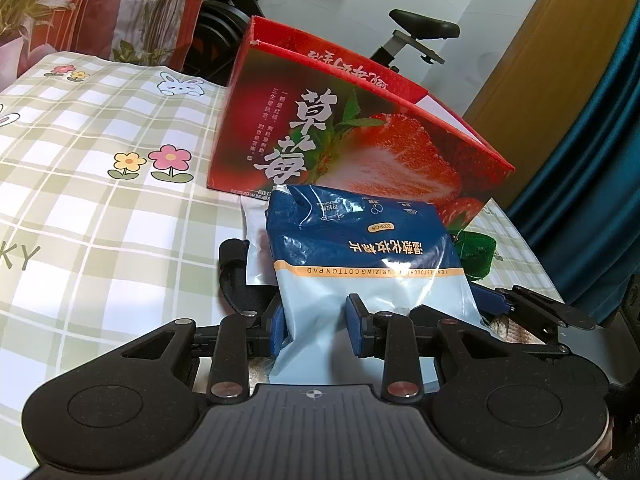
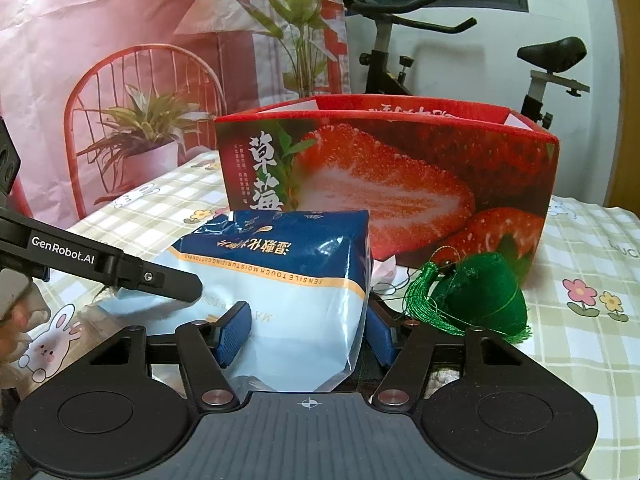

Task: Organize soft objects
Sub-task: 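Lift the blue cotton pad bag with the left gripper toward the box, then carry the bag over the red box and open the left gripper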

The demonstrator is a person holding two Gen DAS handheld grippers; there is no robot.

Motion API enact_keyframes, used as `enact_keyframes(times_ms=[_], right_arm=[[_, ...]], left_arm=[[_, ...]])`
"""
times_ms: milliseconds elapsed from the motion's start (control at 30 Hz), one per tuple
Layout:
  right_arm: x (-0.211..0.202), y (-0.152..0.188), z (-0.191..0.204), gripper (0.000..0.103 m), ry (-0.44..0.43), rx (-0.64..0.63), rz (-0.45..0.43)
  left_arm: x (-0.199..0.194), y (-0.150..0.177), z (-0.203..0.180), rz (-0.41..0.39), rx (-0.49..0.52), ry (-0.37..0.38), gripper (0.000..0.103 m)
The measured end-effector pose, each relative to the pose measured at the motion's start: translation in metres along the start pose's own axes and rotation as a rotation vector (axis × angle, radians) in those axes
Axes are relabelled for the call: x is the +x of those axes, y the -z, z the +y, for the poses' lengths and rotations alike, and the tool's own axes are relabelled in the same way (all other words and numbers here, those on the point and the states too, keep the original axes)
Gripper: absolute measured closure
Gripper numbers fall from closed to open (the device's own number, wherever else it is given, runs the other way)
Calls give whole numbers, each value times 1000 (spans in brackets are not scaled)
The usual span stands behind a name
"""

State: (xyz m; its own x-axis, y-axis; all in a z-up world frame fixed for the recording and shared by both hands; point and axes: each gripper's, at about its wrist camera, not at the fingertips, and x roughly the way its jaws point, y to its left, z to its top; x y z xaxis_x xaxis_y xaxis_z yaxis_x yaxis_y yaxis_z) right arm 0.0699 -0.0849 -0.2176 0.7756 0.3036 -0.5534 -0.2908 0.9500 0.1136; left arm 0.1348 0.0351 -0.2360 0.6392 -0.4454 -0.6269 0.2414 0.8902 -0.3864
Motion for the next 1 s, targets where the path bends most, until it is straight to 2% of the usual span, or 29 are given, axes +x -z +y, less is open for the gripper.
enact_keyframes(times_ms=[100,233,333,633,1000], right_arm=[[1,-1,-1,45,-6,9,4],[-3,-6,-1,59,2,5,0],[-8,-11,4,65,26,-37,-17],[-29,-36,12,65,42,-118,-102],[-52,-86,1,65,53,-114,-193]], left_arm=[[0,0,1,-1,-1,2,69],[-2,-1,-4,-11,30,-9,71],[-6,-4,-10,-26,62,-7,75],[-26,-23,-24,-115,111,-5,76],[-45,-63,-51,-196,175,17,76]])
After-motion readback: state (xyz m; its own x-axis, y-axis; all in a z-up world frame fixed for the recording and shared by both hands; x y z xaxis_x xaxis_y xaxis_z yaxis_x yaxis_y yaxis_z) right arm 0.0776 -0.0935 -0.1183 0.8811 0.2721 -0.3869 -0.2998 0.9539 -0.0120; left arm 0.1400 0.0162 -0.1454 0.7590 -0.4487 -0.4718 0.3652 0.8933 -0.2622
